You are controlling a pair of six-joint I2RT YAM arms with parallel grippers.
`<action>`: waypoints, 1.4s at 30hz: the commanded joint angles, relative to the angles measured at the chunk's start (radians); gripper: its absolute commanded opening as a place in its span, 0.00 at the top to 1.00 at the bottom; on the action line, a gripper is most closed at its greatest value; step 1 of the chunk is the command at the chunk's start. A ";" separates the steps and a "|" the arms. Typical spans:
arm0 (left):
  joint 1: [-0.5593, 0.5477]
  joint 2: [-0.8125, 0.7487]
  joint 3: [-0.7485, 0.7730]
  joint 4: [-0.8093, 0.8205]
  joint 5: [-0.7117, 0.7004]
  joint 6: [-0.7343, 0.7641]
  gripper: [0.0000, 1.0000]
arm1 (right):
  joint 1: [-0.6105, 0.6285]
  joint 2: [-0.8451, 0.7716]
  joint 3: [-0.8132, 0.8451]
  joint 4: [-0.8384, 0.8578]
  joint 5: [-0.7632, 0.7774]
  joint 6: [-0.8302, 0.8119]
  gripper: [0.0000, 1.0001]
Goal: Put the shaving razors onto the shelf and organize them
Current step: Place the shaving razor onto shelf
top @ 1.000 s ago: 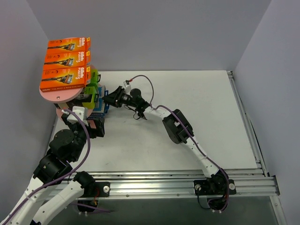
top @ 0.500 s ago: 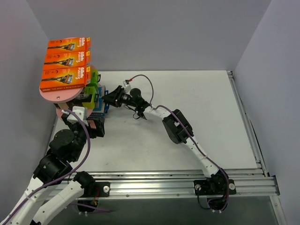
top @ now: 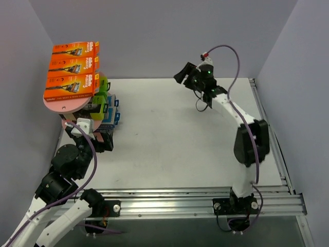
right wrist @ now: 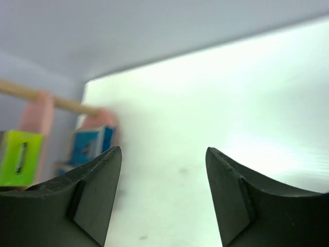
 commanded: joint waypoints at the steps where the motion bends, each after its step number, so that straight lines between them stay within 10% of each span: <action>1: 0.013 -0.006 0.013 0.044 0.010 0.017 0.06 | 0.069 -0.205 -0.217 -0.267 0.265 -0.447 0.37; 4: 0.019 0.003 0.014 0.039 0.009 0.019 0.06 | -0.099 -0.317 -0.504 0.028 -0.196 -0.224 0.33; 7: 0.022 0.015 0.013 0.038 0.007 0.017 0.06 | 0.067 -0.408 -0.428 -0.256 0.384 -0.429 0.21; 10: 0.024 0.032 0.013 0.033 0.006 0.017 0.06 | 0.015 -0.504 -0.542 -0.132 0.212 -0.354 0.17; 12: 0.024 0.038 0.016 0.033 0.007 0.017 0.06 | 0.199 -0.485 -0.428 -0.378 0.700 -0.465 0.05; 14: 0.024 0.045 0.016 0.031 0.003 0.015 0.06 | 0.152 -0.547 -0.462 -0.291 0.332 -0.461 0.09; 16: 0.026 0.048 0.016 0.031 0.000 0.017 0.06 | 0.320 -0.569 -0.492 -0.357 0.832 -0.483 0.00; 18: 0.026 0.049 0.014 0.031 -0.005 0.017 0.06 | 0.312 -0.578 -0.478 -0.422 0.523 -0.470 0.01; 20: 0.024 0.051 0.014 0.030 -0.010 0.017 0.06 | 0.525 -0.663 -0.516 -0.431 0.928 -0.439 0.00; 22: 0.027 0.051 0.013 0.031 -0.010 0.017 0.06 | 0.440 -0.728 -0.521 -0.429 0.573 -0.436 0.01; 25: 0.027 0.057 0.013 0.030 -0.003 0.019 0.06 | 0.678 -0.807 -0.550 -0.573 1.161 -0.344 0.00; 27: 0.027 0.061 0.014 0.030 -0.008 0.019 0.06 | 0.527 -0.830 -0.558 -0.536 0.745 -0.401 0.01; 32: 0.030 0.060 0.016 0.048 -0.010 0.025 0.06 | 0.560 -0.953 -0.693 -0.497 0.990 -0.326 0.00; 42: 0.027 0.153 0.261 -0.083 -0.132 0.060 0.06 | 0.514 -0.990 -0.573 -0.497 0.928 -0.372 0.00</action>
